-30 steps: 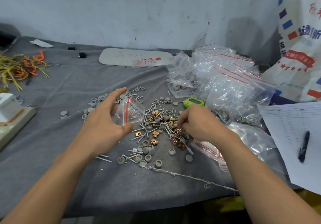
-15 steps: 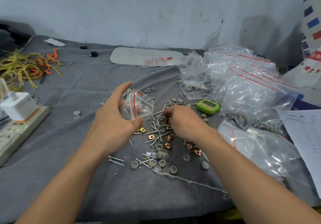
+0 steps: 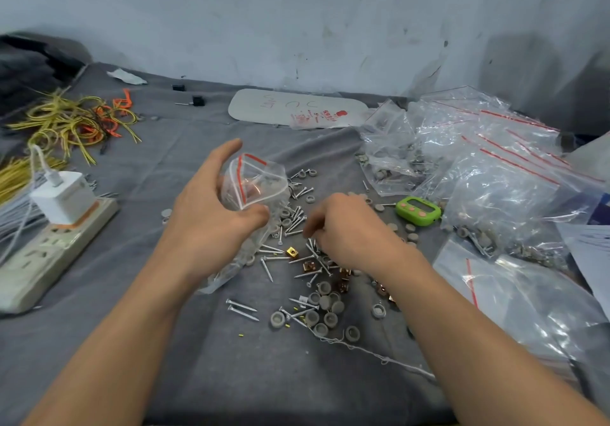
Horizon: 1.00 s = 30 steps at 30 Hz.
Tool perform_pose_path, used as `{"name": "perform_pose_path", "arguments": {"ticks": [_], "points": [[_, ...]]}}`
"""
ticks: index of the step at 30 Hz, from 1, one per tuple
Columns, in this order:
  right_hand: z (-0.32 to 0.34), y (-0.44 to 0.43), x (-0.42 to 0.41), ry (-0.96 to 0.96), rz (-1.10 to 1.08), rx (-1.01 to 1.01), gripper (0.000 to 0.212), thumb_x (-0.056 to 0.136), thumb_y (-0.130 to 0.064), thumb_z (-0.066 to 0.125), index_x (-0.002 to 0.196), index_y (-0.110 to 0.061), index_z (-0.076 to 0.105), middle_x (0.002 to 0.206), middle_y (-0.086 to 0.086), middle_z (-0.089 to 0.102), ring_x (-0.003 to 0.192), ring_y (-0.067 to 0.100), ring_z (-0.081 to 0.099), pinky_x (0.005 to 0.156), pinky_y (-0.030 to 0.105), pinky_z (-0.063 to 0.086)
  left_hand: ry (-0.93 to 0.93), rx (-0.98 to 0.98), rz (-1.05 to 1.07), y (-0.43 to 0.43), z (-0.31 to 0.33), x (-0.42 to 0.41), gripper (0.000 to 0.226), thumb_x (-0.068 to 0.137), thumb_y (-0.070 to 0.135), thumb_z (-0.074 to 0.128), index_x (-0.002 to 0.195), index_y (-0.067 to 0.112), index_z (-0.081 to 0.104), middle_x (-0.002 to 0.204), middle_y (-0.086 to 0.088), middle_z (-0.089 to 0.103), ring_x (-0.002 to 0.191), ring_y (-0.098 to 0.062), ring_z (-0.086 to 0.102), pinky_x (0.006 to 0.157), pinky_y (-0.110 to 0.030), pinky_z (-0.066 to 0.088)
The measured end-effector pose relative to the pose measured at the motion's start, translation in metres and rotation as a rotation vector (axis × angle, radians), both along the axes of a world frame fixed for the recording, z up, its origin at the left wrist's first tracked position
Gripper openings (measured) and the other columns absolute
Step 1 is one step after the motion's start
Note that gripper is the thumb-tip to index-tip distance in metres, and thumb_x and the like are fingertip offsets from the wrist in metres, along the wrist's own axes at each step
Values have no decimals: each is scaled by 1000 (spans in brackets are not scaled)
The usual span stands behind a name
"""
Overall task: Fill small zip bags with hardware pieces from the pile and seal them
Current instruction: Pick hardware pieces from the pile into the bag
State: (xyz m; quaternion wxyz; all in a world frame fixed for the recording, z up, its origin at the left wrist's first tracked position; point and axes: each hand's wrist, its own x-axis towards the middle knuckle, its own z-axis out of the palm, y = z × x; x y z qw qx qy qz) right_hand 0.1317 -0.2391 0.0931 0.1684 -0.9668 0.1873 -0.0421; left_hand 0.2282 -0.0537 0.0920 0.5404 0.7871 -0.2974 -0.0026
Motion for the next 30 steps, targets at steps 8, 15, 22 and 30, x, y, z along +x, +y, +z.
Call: {"name": "perform_pose_path", "arguments": {"ticks": [8,15,22,30], "points": [[-7,15,0,177,64,-100,15,79,-13,70,93,-16,76,91,9,76,88,29,72,79,39,62,26,-36,6,3,6,-1,88,60,33,74,139,58,44,94,29,68,89,7,64,77,-19,49],[-1,14,-10,81,50,75,20,78,-10,74,78,-30,78,66,-12,69,70,8,68,65,19,49,9,-21,-25,2,4,1,86,67,27,76,141,56,42,90,54,54,81,24,55,65,0,41],[15,23,-29,-418,-22,420,37,70,-8,88,67,-43,77,66,-20,73,63,-3,71,62,9,51,1,56,-18,0,5,-5,90,60,37,69,140,62,37,104,44,52,96,21,52,79,-14,41],[30,26,-47,-625,-19,483,28,67,-3,91,68,-29,79,60,-15,72,52,-5,64,53,8,45,-60,141,-42,-6,-1,-14,88,63,35,73,139,60,37,96,34,62,96,12,58,77,-7,42]]}}
